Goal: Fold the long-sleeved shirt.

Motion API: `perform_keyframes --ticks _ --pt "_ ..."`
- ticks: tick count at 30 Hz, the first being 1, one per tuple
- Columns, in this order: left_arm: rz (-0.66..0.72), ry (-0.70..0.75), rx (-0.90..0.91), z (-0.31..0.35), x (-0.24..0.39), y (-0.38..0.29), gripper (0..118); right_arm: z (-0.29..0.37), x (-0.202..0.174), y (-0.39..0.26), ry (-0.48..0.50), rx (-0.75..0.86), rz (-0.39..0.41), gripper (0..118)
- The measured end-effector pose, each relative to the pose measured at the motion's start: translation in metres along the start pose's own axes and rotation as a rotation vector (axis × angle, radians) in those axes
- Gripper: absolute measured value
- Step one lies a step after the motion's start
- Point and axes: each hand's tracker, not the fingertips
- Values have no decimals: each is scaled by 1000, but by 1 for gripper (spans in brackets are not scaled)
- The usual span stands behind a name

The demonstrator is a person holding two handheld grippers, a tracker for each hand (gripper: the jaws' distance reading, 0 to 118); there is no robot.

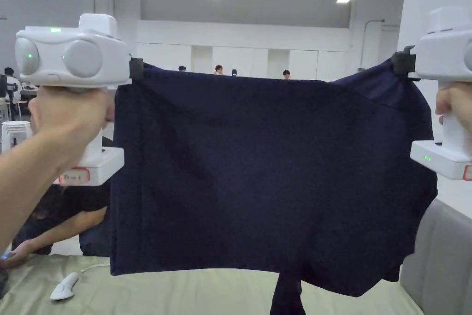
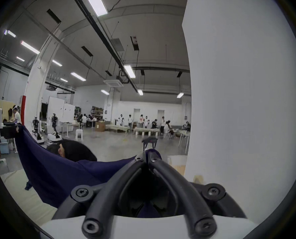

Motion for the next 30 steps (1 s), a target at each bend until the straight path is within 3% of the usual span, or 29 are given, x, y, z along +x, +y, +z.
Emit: perform_keyframes --ticks 10,14,18,20,22,25,30 --pt "9 -80 -249 85 0 -175 17 76 22 -166 62 -228 -31 0" --pt "6 -115 -287 135 -5 -226 17 135 26 -215 87 -290 -2 0" --pt "4 -153 -373 194 -11 -269 17 205 32 -262 155 -312 -28 0" --pt "33 -183 -385 226 -15 -290 17 243 30 -284 167 -325 -8 0" --pt "3 -189 -413 258 -16 -315 17 286 25 -301 192 -382 63 0" --pt "71 -179 -502 309 -15 -355 17 338 18 -344 190 -479 86 0" --pt "48 -169 -759 369 -8 -431 17 401 17 -431 176 -704 -15 0"
